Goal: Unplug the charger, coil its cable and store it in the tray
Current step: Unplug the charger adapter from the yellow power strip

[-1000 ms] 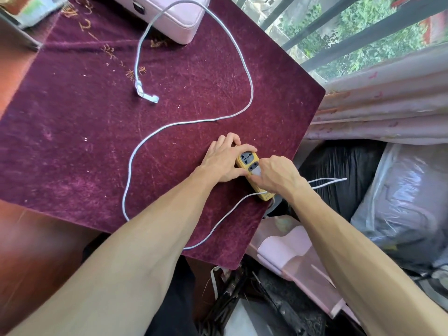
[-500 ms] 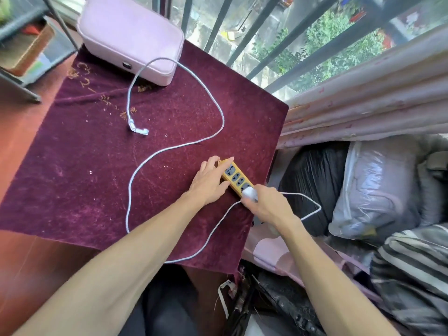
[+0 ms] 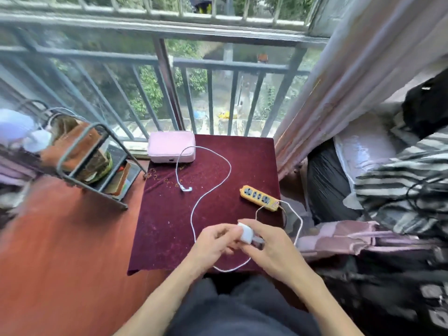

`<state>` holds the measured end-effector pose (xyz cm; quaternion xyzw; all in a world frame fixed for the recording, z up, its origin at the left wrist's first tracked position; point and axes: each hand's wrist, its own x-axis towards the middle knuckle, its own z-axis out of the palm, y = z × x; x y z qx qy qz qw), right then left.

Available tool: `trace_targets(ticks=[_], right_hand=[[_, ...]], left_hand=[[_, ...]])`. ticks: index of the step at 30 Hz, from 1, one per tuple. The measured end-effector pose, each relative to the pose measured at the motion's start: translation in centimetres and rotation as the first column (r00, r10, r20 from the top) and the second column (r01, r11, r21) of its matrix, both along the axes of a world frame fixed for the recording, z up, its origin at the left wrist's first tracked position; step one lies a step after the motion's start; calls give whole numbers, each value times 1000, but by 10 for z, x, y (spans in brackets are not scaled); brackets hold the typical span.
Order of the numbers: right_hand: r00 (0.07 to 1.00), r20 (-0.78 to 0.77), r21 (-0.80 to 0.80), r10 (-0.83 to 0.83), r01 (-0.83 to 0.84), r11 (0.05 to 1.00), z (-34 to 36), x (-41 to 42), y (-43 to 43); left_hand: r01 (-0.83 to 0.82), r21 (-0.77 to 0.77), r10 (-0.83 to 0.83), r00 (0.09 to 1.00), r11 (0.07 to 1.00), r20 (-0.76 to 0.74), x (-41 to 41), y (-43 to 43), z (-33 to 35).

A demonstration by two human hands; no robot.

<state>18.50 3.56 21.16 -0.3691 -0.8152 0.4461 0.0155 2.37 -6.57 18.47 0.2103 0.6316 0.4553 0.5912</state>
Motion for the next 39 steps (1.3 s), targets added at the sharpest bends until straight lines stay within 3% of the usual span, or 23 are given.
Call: trace_targets(ticks=[4,11,18,26,39], right_hand=[[995,-101,-25,-12,9,1000,14,11,-16],[976,-212,-73,52,-69,995,30,21,-18],[950,-286,-22,125,-137,990,37,22,-16],[935,-324,85,143,-121,989,36,27,-15],[913,-392,-8,110,-123,992,32,17,-20]], left_hand=[[-91,63,97,991,994,-92,8,-20,24],[-268,165,278,960,949,-35,15,-39,46],[-247,246,249,968,937,25,18,-42,61],[-335,263,316,942,905,113,32,-42,68],[-395,245,373,918,885,134,32,-47,62]])
